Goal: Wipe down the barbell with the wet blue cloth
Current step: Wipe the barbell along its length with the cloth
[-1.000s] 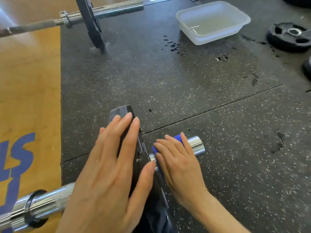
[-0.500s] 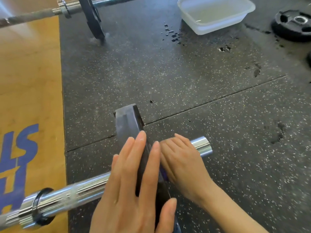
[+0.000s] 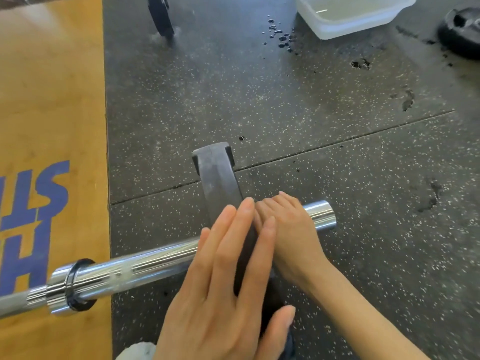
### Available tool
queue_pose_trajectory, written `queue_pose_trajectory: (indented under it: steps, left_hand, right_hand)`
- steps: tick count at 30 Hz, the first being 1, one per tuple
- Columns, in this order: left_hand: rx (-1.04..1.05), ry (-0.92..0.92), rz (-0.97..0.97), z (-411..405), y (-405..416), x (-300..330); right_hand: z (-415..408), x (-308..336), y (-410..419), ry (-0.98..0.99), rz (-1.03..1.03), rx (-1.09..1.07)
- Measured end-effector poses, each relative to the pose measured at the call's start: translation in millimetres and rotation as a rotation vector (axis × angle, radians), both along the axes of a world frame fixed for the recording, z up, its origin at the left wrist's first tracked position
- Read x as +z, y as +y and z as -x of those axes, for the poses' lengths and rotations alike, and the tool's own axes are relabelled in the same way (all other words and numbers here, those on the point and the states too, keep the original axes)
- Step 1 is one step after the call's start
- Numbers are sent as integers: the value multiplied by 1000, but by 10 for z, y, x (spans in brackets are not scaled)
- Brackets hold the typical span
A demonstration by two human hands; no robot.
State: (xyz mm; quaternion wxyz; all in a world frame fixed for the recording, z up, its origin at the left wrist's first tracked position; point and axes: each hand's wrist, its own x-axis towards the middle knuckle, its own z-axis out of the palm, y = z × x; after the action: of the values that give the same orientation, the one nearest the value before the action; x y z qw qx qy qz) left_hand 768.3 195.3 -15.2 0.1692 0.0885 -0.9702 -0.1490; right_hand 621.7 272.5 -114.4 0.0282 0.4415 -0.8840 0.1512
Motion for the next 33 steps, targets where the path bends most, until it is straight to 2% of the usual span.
queue_pose_trajectory:
  steps: [2, 5, 9, 13, 15, 17, 19, 21, 24, 28, 30, 33]
  left_hand:
    - [-57, -52, -1, 5, -100, 101]
    - [-5, -54, -130, 220, -300, 308]
    - [78, -112, -186, 607, -416, 376]
    - [50, -171, -179, 605, -362, 285]
    - [44, -173, -131, 586, -315, 282]
    - [53, -167, -104, 569, -276, 274]
    - [55, -154, -89, 534, -254, 264]
    - [39, -159, -59, 483, -235, 268]
    - [35, -163, -40, 441, -194, 254]
    - [39, -156, -45, 462, -173, 261]
    - [39, -171, -60, 471, -181, 273]
    - [40, -178, -83, 507, -204, 283]
  right_hand:
    - [-63, -17, 172, -98, 67, 119]
    - [-81, 43, 306, -161, 226, 143]
    - [27, 108, -66, -58, 58, 0]
    - [-5, 65, 291, -93, 6, 164]
    - [95, 168, 216, -94, -92, 149]
    - [157, 331, -37, -185, -322, 133]
    - [228, 437, -151, -349, -448, 171]
    - [397, 480, -83, -507, -530, 133]
    - [552, 525, -61, -587, -614, 41]
    - [398, 472, -200, -589, -627, 119]
    - [457, 477, -113, -588, -604, 69]
    - [436, 501, -51, -379, -594, 68]
